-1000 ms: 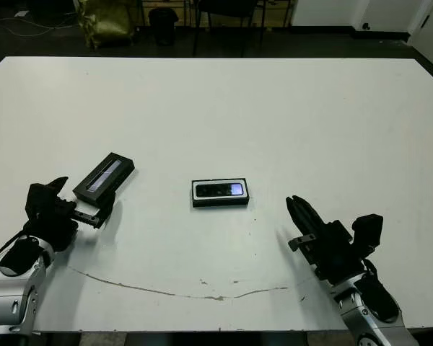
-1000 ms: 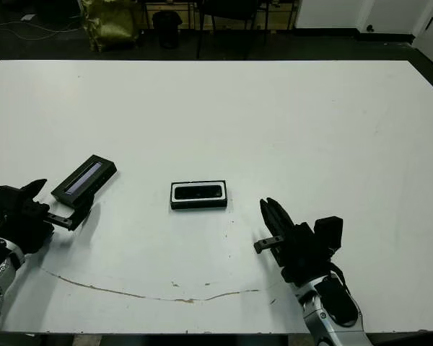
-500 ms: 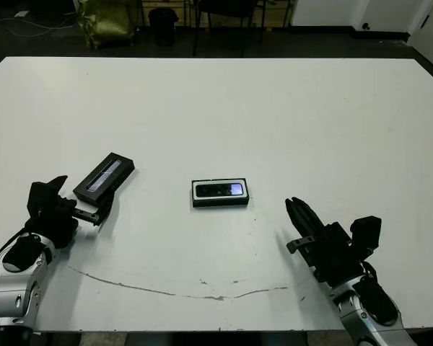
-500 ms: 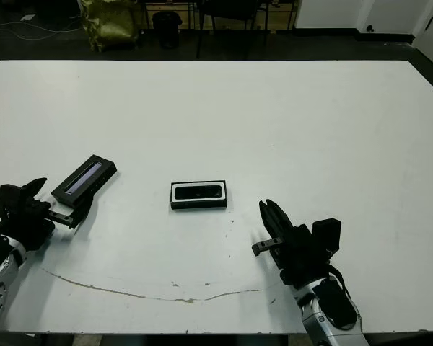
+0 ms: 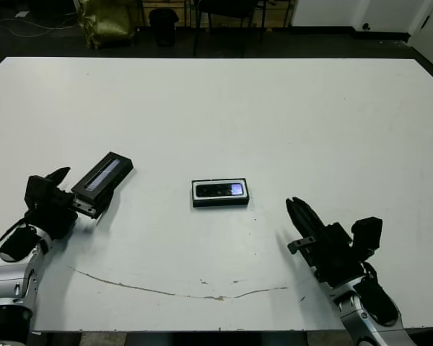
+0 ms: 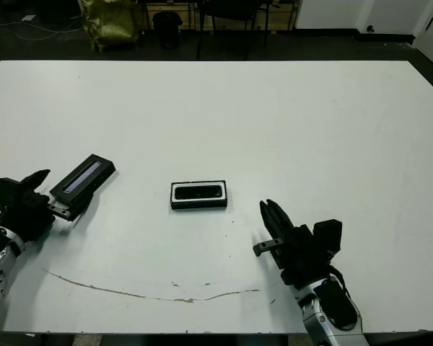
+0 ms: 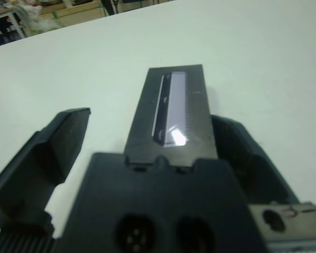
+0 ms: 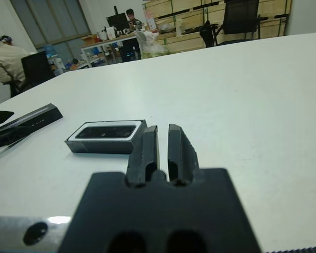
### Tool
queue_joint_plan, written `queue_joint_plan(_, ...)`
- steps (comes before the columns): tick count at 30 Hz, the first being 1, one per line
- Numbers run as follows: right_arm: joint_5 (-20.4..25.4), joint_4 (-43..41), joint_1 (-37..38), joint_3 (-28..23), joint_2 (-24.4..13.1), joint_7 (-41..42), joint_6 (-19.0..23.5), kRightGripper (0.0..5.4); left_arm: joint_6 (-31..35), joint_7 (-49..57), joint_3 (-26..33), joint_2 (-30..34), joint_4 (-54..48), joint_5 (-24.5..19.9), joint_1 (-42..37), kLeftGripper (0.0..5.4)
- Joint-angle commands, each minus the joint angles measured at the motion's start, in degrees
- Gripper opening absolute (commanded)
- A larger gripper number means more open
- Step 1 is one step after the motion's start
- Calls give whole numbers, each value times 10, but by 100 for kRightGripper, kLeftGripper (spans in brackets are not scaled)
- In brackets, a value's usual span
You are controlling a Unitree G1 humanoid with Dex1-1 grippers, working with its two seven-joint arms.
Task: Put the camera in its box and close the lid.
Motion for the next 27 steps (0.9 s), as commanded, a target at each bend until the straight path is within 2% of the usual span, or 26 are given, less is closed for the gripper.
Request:
queue_joint_plan(1,-8,6,5,1,-4,-3,3,0,9,-24,-7,2,53,0,4,538)
queue_joint_plan(10,-2,9,7,-1,-2,0,3,0,-8,-96,-4,6,146,-23,-37,538)
queue_joint_plan(15,-2,11,8,0,3,-4,-1,0,-2,-126,-14,14,158,-23,-45,538)
queue_joint_plan(18,0,-3,9,0,2,-13,19,0,-3,-145,-26,23,166,-15,-50,538)
queue_joint_plan(23,-1,16,5,-2,2,-1,-8,0,34,-194,-47,42,191,-11,-73,538)
queue_joint_plan(27,-1,14,8,-2,3,-4,-7,0,40,-211,-66,57,206,4,-87,529)
